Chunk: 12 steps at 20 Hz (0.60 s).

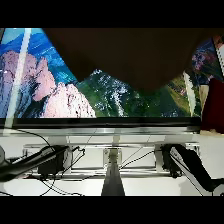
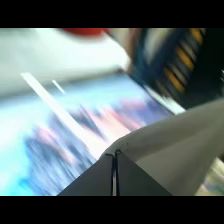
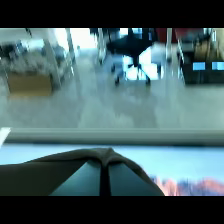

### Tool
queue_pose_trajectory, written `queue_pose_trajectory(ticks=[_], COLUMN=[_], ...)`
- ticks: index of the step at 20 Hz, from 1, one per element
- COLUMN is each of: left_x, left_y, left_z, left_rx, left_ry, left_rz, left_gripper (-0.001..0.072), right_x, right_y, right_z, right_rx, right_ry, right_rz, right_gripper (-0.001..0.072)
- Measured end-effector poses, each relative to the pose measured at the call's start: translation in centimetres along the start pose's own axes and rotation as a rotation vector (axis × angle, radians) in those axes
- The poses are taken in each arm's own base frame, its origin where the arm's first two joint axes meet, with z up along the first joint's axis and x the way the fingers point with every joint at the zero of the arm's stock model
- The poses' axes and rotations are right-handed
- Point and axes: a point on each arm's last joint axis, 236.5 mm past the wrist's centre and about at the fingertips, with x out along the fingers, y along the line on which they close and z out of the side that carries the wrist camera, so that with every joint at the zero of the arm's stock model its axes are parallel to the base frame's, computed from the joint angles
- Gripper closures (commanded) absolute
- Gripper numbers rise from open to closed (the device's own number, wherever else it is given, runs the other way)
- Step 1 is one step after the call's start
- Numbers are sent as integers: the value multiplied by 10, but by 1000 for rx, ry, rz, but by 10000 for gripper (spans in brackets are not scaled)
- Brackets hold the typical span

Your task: Fold the clothes and pants, and hang the long-sleeved shirts on hangers.

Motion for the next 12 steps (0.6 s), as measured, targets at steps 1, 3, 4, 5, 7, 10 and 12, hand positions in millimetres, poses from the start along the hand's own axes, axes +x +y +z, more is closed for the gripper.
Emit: queue_pose_trajectory(ticks=[1,3,4,5,7,10,12], left_x=[-13,-40,-52,-64,-83,-107,-115], left_y=[-7,-26,-38,-49,-68,-83,-76], left_z=[18,50,63,76,97,117,117], left_rx=[42,128,172,214,290,393,427], left_ry=[-42,-120,-153,-189,-250,-301,-285], left_rz=[41,119,157,198,277,418,495], left_gripper=[698,698,698,698,698,698,698], right_x=[-15,-51,-69,-87,-120,-144,-141], right_y=[8,28,37,45,60,71,70], right_z=[23,65,80,93,112,123,124], right_rx=[-16,-42,-57,-71,-92,-109,-107], right_ry=[-56,-167,-211,-254,-323,-370,-367], right_rz=[9,34,41,49,62,70,72], right_gripper=[703,702,702,702,702,702,702])
